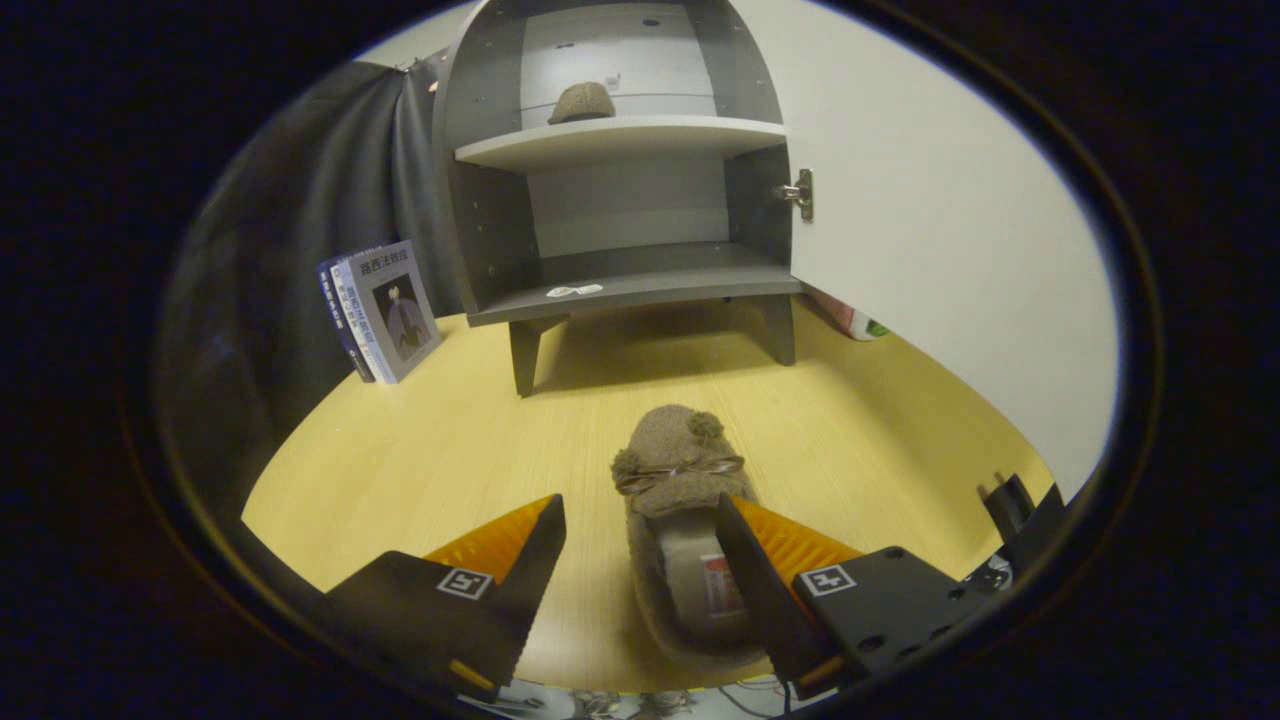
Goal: Open the shoe cabinet door, grab the shoes and put them into the shoe cabinet, then close the shoe cabinet door.
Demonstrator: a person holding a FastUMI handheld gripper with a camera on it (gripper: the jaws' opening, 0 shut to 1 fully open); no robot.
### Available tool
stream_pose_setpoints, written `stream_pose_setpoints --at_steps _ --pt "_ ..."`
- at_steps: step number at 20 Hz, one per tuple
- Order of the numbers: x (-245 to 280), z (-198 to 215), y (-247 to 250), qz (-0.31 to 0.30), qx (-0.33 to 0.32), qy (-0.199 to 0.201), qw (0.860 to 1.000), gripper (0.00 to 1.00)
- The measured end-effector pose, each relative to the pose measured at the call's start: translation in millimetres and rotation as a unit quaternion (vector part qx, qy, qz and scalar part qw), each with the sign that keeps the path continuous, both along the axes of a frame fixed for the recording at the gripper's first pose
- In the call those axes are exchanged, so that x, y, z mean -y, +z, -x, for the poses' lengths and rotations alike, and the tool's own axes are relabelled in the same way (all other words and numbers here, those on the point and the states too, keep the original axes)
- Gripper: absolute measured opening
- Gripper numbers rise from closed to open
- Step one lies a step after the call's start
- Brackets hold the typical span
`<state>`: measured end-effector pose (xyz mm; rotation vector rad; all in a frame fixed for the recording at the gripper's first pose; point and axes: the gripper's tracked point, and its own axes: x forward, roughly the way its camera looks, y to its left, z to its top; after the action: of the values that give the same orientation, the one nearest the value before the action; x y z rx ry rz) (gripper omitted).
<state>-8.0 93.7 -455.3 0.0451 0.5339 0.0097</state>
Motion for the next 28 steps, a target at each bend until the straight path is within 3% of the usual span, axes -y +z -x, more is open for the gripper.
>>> stream_pose_setpoints --at_steps 12,28 --pt "-5.7 11.3 18.8 0.005 0.018 -0.006 1.000 0.95" --pt "-4.2 8.9 7.1 0.006 0.011 -0.009 1.000 0.95"
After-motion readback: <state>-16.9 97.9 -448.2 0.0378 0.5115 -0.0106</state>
